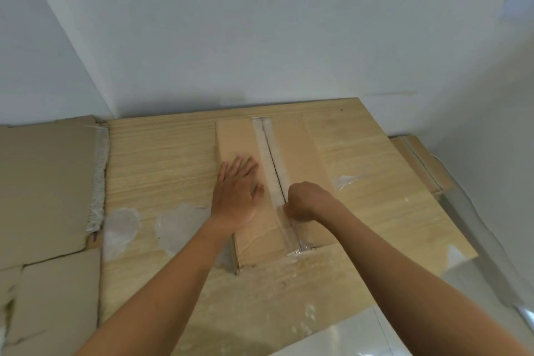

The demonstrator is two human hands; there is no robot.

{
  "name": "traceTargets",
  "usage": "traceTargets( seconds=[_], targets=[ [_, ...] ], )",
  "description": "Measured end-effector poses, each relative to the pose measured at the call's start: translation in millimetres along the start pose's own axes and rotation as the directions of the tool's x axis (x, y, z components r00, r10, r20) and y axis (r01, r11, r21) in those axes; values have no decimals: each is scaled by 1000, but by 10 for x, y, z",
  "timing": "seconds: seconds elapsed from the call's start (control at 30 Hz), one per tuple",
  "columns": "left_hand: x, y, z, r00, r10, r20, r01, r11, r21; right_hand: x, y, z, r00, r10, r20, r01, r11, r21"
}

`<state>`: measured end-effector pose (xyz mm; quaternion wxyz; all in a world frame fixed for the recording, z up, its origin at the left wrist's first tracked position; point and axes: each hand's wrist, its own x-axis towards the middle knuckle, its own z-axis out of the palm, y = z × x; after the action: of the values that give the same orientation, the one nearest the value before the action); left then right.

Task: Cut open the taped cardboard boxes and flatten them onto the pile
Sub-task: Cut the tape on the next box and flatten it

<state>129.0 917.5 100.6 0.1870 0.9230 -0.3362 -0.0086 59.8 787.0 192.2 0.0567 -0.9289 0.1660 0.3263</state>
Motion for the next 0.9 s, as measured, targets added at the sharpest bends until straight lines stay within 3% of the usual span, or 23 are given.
traceTargets(
  seconds=[0.13, 0.4, 0.57, 0.7, 0.77, 0.9],
  targets=[
    [-1, 4, -2, 999, -35, -8, 35, 998, -54, -507, 88, 288, 998, -14, 60, 12, 999, 37],
    [-1, 48, -22, 997, -74, -1, 74, 997, -32, -1058, 134, 563, 998, 6, -56, 2, 990, 141],
    [-15, 53, -21, 998, -70, -4, 70, 997, -38, -1188, 374, 539, 997, -69, 16, 67, 988, 136],
    [-12, 34, -30, 999, -37, -21, 36, 999, -24, -1072, 666, 696, 946, -1, -325, 133, 914, 384],
    [37, 37, -90, 999, -4, -53, 4, 1000, -2, -939, 707, 775, 870, 53, -490, 211, 858, 467],
    [308, 4, -193, 999, 30, -21, -30, 999, 23, -595, 611, 941, 676, 273, -684, 188, 834, 519]
  ],
)
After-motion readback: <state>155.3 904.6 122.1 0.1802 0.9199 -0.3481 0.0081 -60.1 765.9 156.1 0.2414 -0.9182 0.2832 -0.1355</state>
